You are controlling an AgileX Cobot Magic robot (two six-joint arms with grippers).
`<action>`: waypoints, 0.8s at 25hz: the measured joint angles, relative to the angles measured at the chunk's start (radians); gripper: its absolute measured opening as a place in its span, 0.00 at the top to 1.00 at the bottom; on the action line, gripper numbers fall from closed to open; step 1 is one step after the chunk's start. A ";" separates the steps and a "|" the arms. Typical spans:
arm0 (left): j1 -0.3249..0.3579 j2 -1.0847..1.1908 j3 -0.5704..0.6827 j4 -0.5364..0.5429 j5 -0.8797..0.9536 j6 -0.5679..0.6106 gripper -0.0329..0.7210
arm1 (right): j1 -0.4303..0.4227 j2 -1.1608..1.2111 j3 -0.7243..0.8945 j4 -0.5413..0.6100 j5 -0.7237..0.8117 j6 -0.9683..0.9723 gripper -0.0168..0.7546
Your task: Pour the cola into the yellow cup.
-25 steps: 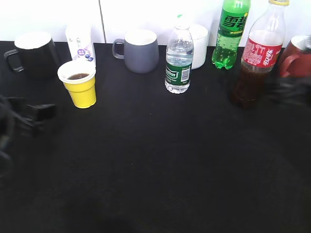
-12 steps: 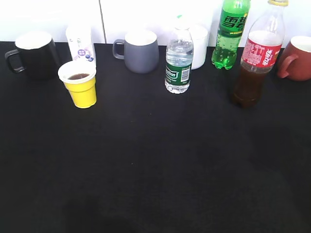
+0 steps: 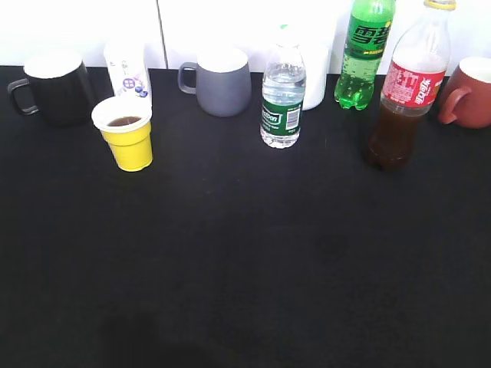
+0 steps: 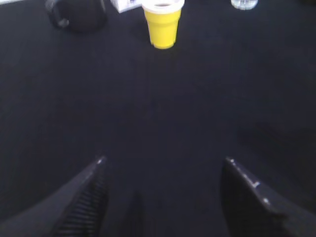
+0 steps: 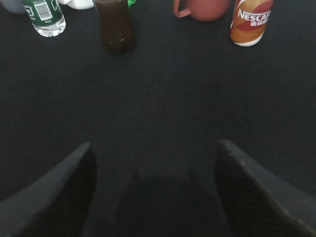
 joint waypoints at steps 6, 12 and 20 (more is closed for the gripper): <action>0.000 -0.001 0.042 -0.045 -0.090 0.019 0.25 | 0.000 0.000 0.000 0.000 -0.001 -0.002 0.25; 0.038 0.000 0.042 -0.053 -0.091 0.020 0.27 | -0.014 0.000 0.000 0.000 -0.001 -0.003 0.25; 0.361 -0.022 0.043 -0.045 -0.091 0.022 0.32 | -0.321 -0.001 0.000 0.001 -0.003 -0.004 0.25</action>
